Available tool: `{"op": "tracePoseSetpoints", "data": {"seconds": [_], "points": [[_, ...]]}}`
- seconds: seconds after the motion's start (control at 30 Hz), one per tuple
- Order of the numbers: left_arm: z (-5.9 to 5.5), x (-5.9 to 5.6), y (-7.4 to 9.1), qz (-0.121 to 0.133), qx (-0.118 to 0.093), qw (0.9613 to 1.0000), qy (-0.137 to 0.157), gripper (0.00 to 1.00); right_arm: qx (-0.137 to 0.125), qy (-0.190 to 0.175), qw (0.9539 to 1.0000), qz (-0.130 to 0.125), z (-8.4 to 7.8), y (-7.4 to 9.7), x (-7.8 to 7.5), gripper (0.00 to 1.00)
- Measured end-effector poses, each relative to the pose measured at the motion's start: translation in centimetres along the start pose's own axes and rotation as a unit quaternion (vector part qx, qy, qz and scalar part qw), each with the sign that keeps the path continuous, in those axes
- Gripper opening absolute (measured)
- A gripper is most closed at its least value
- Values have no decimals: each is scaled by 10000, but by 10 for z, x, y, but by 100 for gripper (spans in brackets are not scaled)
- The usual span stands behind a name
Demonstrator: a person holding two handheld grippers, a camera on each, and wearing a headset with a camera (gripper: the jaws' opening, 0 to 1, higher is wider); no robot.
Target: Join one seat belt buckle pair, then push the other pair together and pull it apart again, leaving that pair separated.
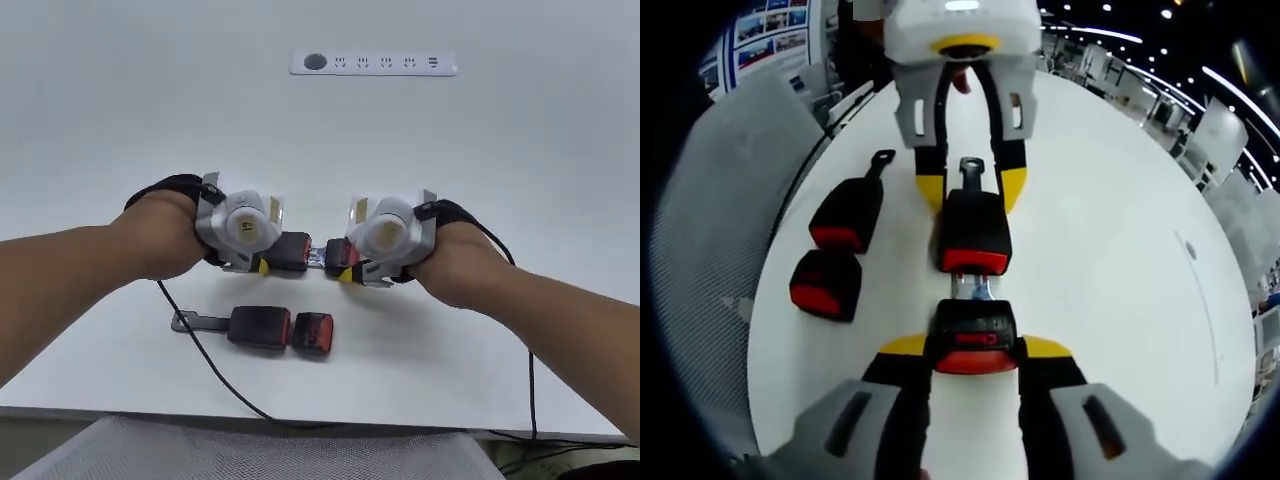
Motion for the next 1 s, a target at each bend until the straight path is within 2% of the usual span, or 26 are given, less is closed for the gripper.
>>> {"op": "tracePoseSetpoints", "data": {"seconds": [0.2, 0.6, 1.0], "points": [[-4, 2, -2, 0, 3, 10000, -32, 31, 22, -194, 9998, -3, 0, -1, 1, 33], [-1, 1, 1, -45, -17, 9999, -107, 31, -57, -154, 9998, 84, -2, 4, 2, 33], [1, 1, 2, -57, 7, 9999, -101, 31, -9, -245, 9997, 78, -30, 22, 7, 33]]}}
Point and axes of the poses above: the centre of the closed fingertips' face, and the gripper's own axes: y roughly backward along the fingers, x roughly to its left, z roughly out of its top, the point moved 3 cm from there along y, roughly backward along the fingers, and after that the axes turned 9 degrees about z, right-handed, at the moved point
